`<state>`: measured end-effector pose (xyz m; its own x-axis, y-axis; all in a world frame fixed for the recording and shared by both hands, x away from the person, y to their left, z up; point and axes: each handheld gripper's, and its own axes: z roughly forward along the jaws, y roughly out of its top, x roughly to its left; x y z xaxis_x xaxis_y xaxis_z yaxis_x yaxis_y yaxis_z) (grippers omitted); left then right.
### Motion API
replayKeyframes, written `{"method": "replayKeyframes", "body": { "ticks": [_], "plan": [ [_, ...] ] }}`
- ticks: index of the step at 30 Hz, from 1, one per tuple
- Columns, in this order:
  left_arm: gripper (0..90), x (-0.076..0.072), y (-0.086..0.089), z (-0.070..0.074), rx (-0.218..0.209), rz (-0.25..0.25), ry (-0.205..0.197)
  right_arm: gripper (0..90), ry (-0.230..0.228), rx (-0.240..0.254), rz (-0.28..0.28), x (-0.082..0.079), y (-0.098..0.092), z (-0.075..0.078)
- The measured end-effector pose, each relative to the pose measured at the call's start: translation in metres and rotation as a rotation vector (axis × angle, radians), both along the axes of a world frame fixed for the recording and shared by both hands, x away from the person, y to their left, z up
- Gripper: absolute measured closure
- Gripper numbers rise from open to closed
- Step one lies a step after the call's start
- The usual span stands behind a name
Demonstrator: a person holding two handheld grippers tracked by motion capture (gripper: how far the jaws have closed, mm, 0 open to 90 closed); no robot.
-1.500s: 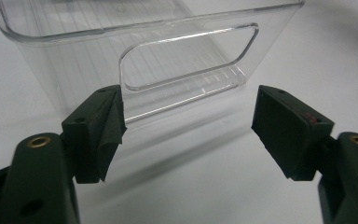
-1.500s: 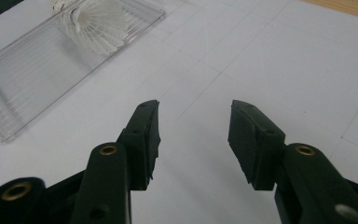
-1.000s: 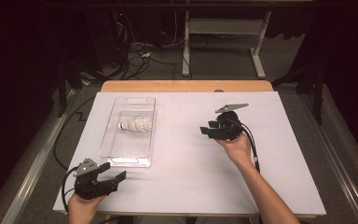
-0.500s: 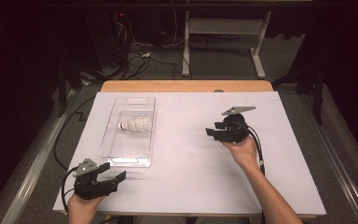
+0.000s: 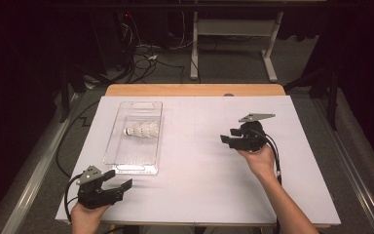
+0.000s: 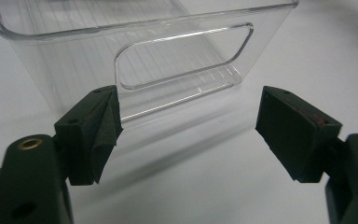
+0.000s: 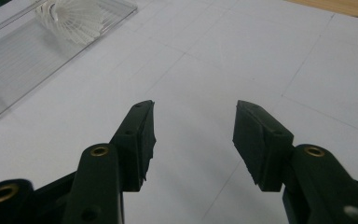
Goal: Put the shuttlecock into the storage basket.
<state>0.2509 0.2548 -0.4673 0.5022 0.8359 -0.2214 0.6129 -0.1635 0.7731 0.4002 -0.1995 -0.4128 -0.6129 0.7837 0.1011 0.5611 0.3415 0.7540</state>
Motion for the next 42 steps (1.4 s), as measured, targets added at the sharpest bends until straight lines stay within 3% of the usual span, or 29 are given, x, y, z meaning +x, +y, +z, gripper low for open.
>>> {"method": "replayKeyframes", "body": {
  "ticks": [42],
  "plan": [
    [23.2, 0.000, 0.000, 0.000, 0.001, 0.006, 0.005, 47.0, -0.036, 0.024, -0.083, -0.030, -0.050, -0.011]
  ]
}}
